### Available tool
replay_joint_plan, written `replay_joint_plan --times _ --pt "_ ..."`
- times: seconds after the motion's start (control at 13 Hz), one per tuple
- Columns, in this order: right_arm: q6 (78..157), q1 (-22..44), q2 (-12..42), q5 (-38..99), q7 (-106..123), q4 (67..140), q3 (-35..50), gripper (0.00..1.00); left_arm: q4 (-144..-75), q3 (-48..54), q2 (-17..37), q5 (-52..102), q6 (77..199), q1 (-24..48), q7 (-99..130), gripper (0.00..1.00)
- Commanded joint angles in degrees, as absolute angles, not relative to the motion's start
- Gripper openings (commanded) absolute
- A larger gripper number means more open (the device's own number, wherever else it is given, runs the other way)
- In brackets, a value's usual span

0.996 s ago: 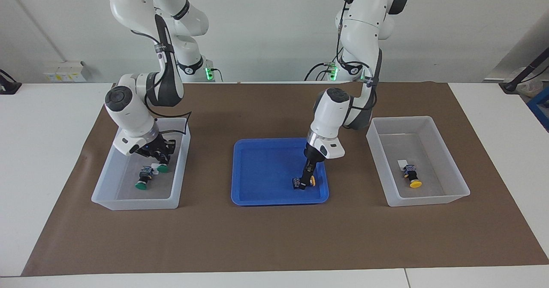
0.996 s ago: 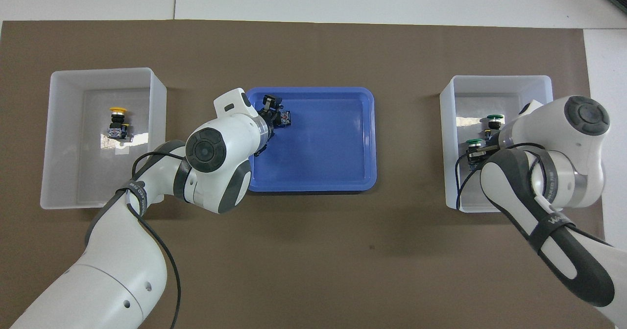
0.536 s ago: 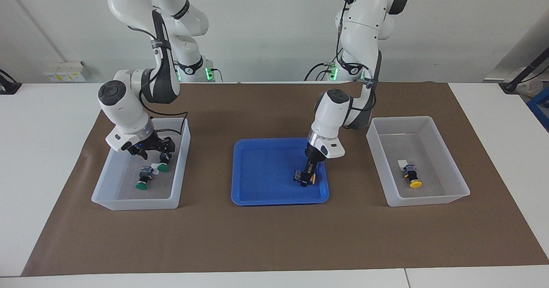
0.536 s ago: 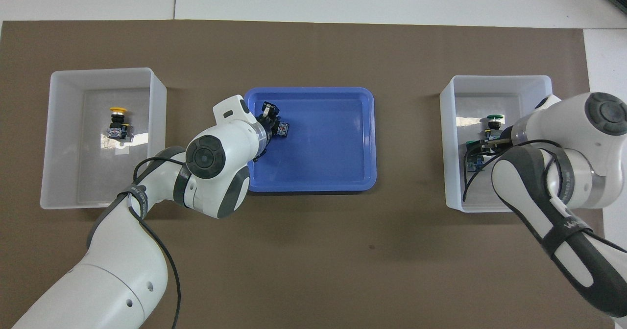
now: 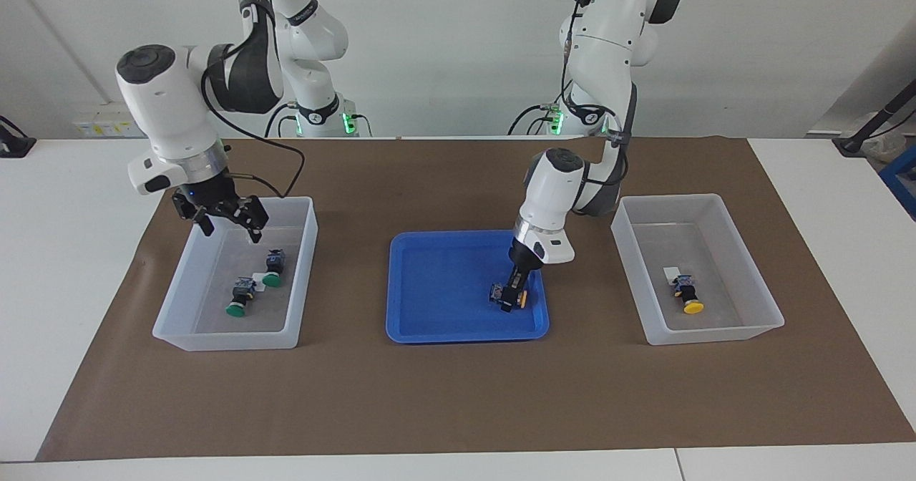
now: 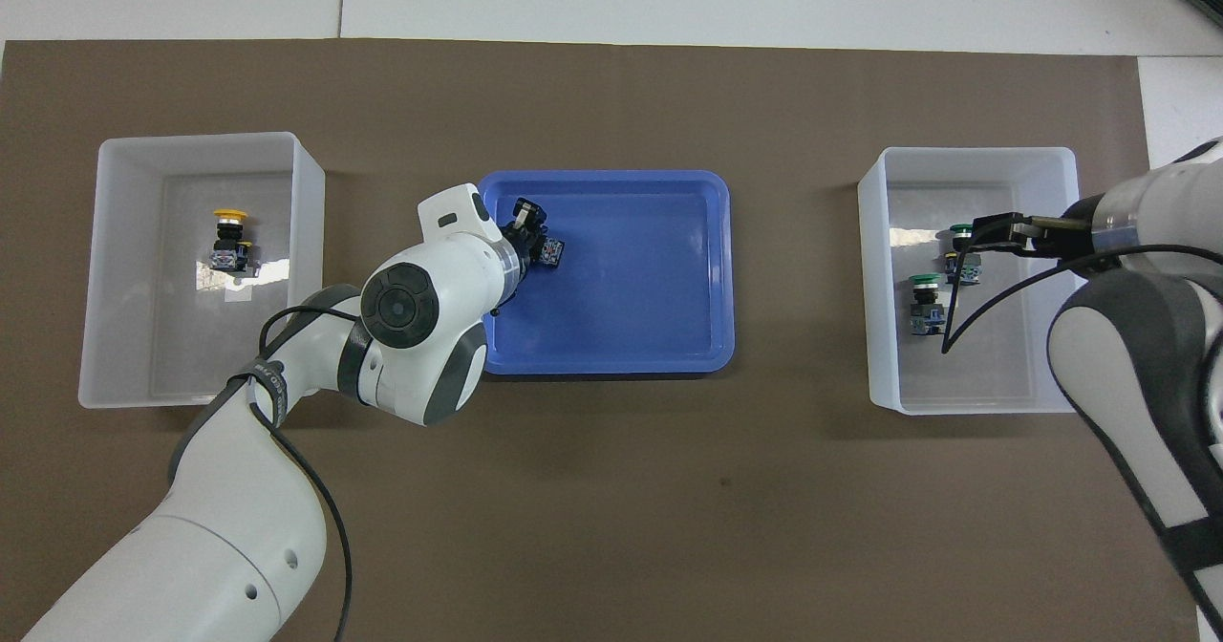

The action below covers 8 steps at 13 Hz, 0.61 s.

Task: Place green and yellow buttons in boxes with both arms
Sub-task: 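Carry the yellow button to the left bin with the left gripper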

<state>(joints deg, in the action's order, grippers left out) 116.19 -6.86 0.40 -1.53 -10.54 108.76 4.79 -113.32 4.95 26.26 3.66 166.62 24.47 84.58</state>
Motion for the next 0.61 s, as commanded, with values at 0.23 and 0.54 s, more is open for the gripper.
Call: replay_joint_plan --times 0.23,0.54 --pt "100.6 -7.5 -1.0 -1.0 -11.8 99.1 4.9 1.00 -92.2 4.8 29.9 -1.3 140.0 22.7 82.7 0.00" --pt "96.3 -6.5 -4.2 -1.0 -13.4 99.1 5.4 1.00 -83.6 4.8 31.1 -2.3 125.5 20.4 75.3 0.00"
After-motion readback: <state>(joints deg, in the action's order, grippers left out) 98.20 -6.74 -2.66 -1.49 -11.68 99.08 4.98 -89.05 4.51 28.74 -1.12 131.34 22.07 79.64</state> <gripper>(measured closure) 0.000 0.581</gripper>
